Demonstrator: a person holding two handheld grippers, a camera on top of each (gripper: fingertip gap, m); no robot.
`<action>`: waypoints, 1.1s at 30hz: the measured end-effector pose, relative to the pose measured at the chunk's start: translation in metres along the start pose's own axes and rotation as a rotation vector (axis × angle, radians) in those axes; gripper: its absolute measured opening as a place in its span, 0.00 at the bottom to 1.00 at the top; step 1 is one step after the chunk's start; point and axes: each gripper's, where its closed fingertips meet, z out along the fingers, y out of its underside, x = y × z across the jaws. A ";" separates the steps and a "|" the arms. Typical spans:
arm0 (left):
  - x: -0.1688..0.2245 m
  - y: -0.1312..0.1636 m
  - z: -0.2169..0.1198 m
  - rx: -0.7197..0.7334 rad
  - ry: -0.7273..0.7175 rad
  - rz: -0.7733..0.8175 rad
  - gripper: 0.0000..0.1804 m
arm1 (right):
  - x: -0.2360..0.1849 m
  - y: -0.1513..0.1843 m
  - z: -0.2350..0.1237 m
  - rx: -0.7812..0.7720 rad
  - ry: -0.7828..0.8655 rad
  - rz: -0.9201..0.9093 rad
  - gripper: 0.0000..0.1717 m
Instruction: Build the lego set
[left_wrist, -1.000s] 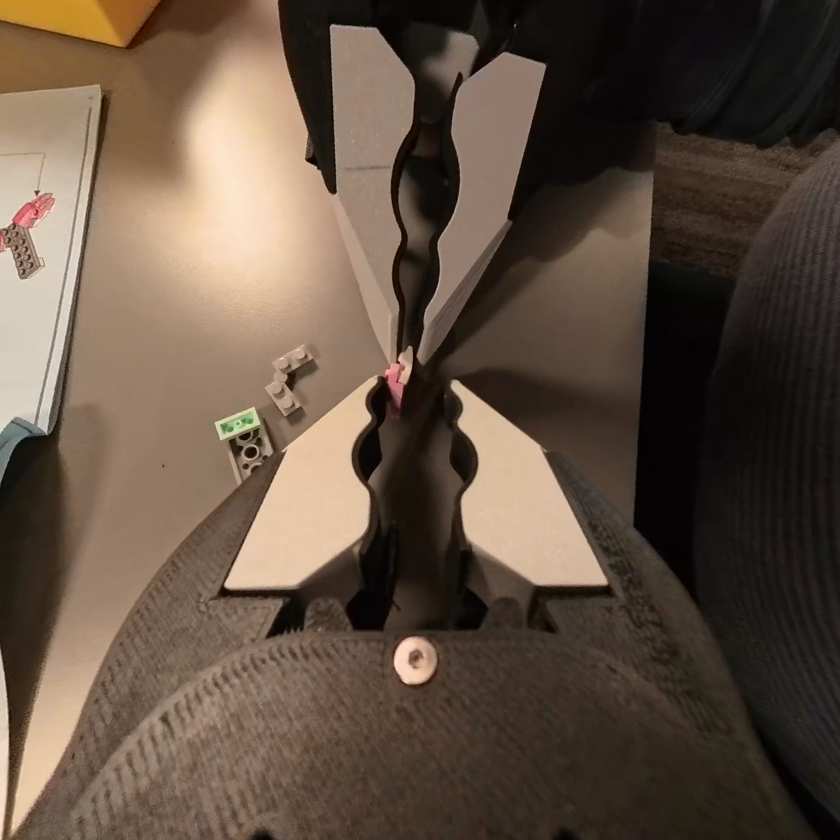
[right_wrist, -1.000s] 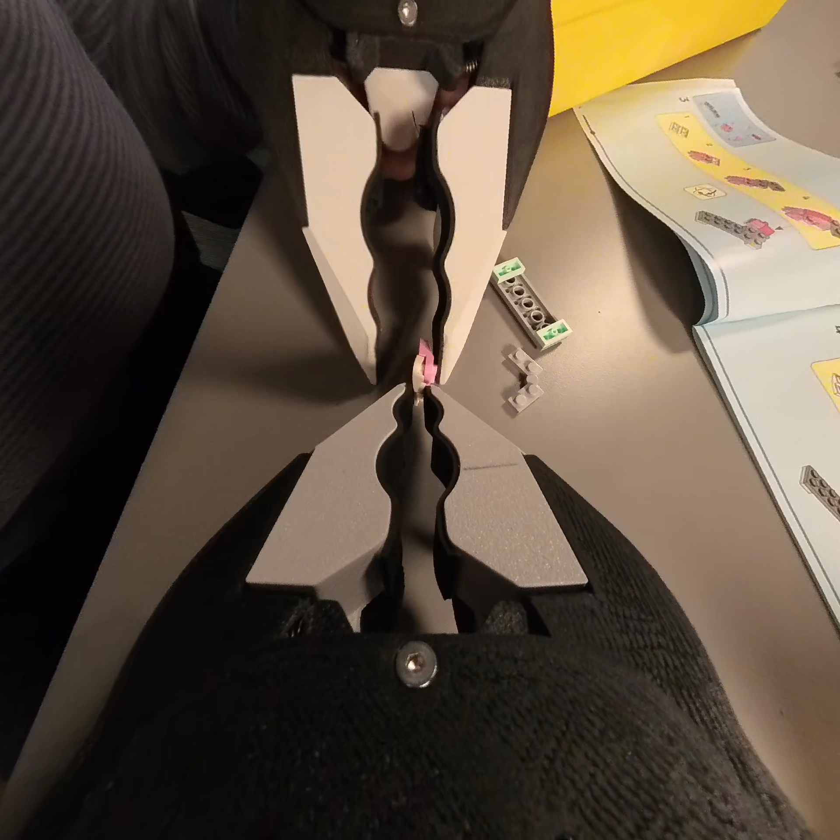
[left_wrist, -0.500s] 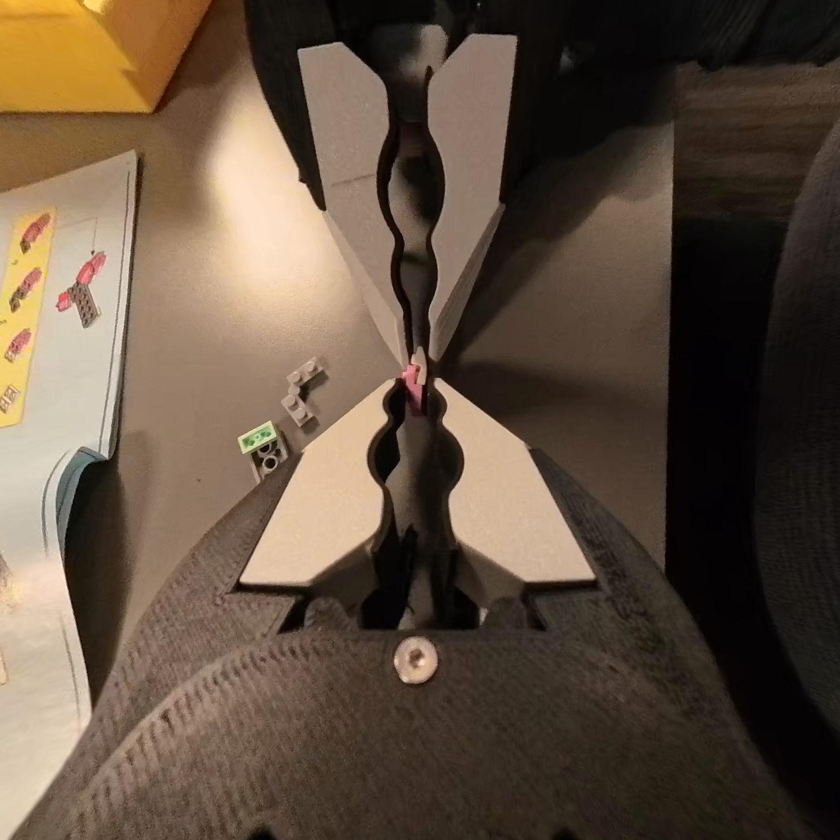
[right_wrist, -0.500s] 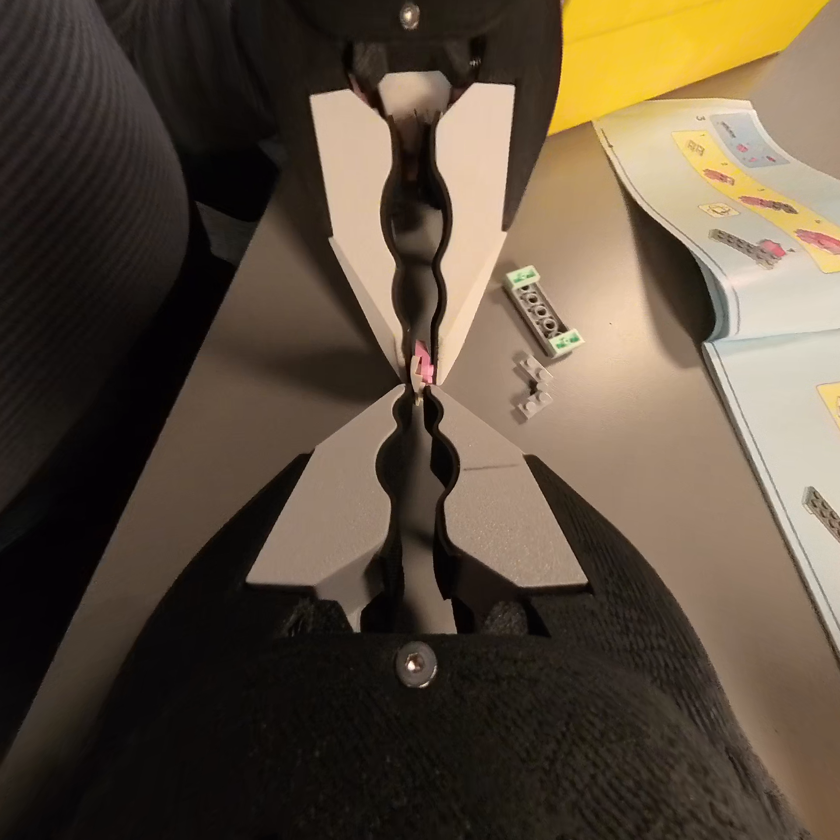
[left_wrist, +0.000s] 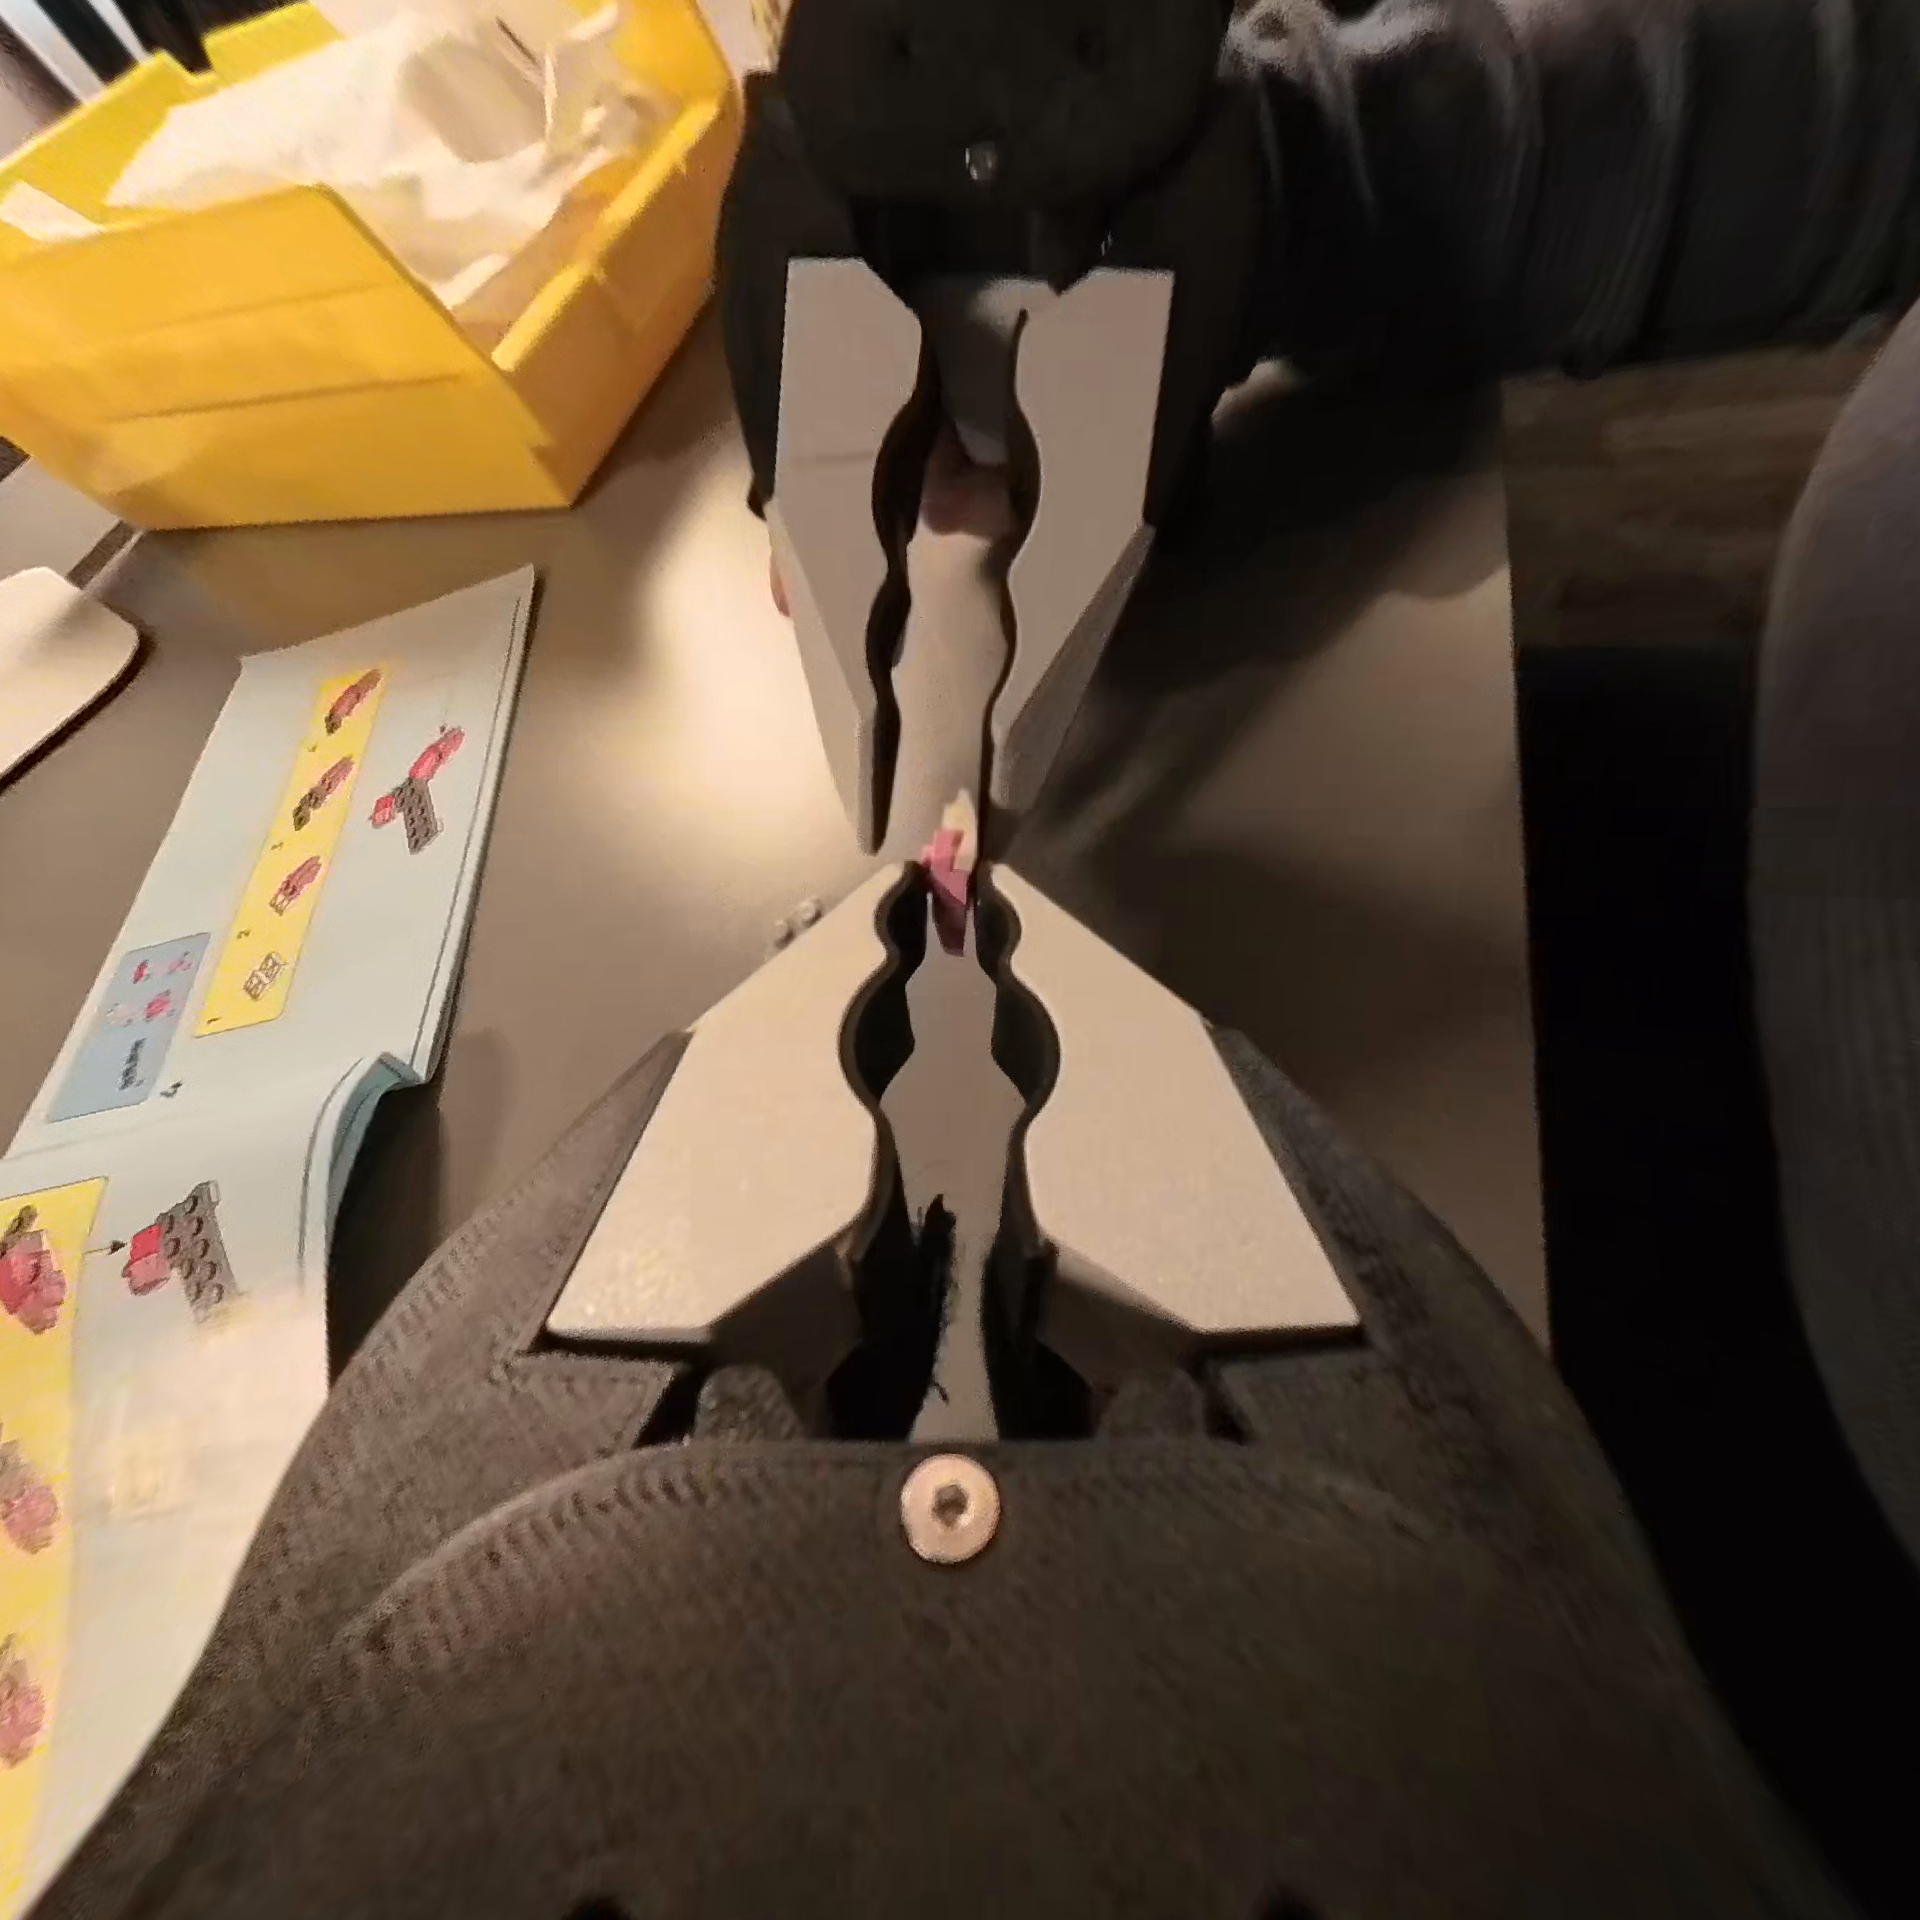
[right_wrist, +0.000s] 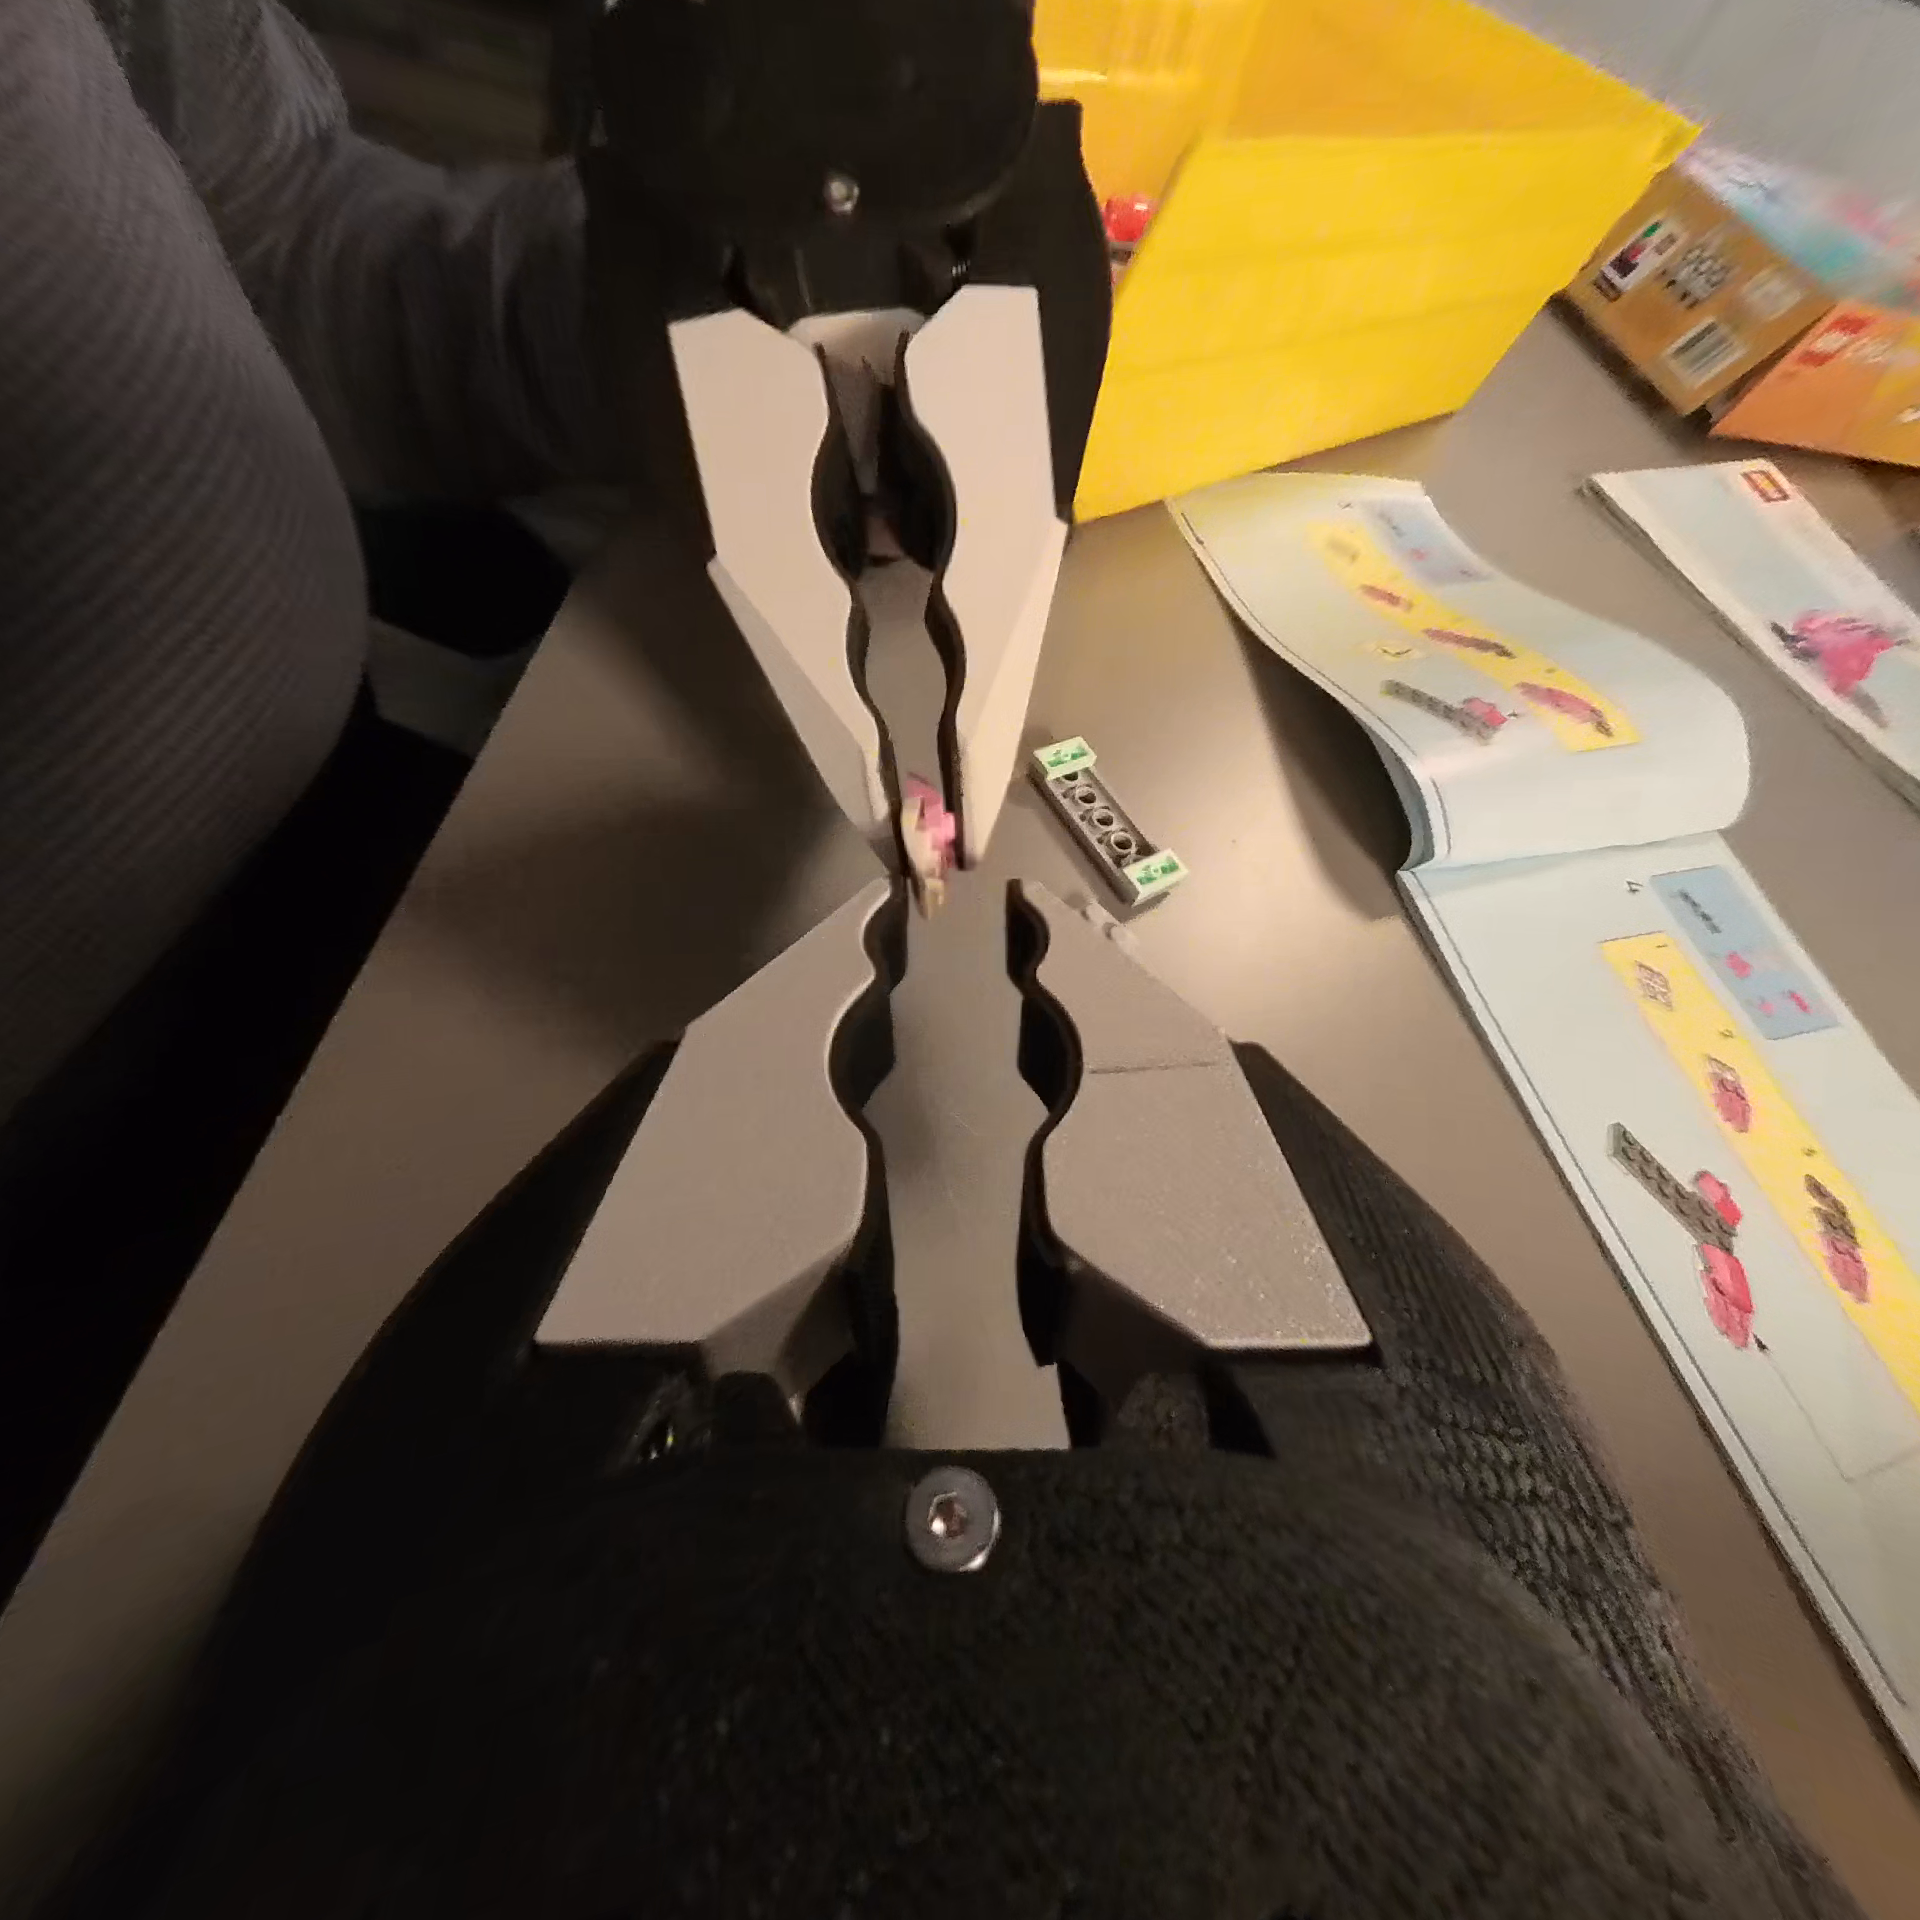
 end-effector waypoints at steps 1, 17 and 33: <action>0.000 -0.003 -0.001 0.022 0.009 -0.007 0.04 | -0.002 0.000 0.000 0.004 -0.010 -0.002 0.10; -0.002 -0.009 -0.004 0.075 0.014 -0.021 0.05 | -0.005 -0.017 -0.009 0.083 0.021 -0.099 0.02; 0.011 -0.010 -0.004 0.080 0.089 0.009 0.04 | -0.016 -0.014 -0.010 0.076 -0.071 -0.076 0.01</action>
